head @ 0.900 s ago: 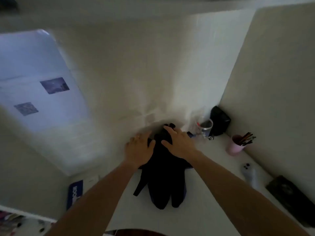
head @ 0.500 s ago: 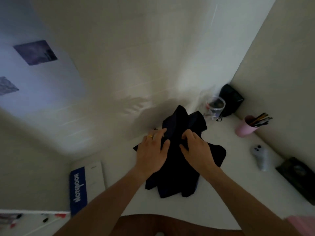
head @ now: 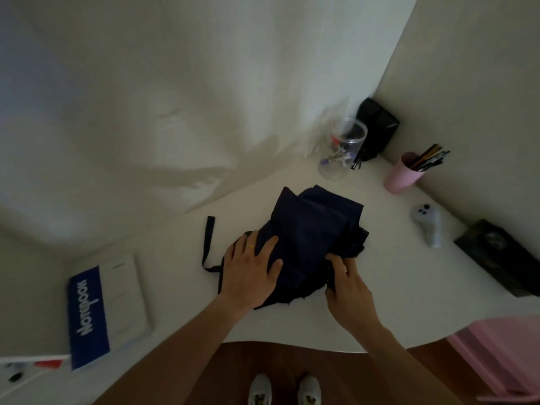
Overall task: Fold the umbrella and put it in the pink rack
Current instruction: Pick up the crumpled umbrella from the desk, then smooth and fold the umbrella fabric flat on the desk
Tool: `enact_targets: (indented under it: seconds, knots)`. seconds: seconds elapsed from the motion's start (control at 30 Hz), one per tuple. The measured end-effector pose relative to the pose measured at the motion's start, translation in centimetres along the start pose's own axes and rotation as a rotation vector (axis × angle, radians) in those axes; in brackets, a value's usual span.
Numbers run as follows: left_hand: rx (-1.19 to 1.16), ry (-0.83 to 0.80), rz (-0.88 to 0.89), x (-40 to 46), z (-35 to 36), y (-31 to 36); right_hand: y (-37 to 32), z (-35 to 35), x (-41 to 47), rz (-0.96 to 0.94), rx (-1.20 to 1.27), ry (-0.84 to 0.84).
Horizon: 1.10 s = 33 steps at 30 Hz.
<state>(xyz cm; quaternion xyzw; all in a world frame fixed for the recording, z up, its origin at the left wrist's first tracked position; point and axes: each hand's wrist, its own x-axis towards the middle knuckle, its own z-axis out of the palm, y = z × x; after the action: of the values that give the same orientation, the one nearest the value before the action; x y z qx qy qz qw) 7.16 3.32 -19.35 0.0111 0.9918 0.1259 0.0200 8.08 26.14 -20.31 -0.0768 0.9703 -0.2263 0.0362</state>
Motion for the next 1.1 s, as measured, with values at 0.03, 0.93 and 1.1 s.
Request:
enact_targets:
  seconds: [0.03, 0.93, 1.1]
  knots:
    - [0.001, -0.005, -0.003, 0.1, 1.3, -0.3, 0.7, 1.1, -0.3, -0.015, 0.003, 0.019]
    - [-0.372, 0.903, 0.108, -19.1, -7.6, 7.3, -3.5, -3.7, -17.5, -0.474, 0.245, 0.98]
    - [-0.697, 1.058, 0.205, -24.8, -14.2, 7.6, -5.8, -8.8, -22.4, -0.541, 0.872, 0.895]
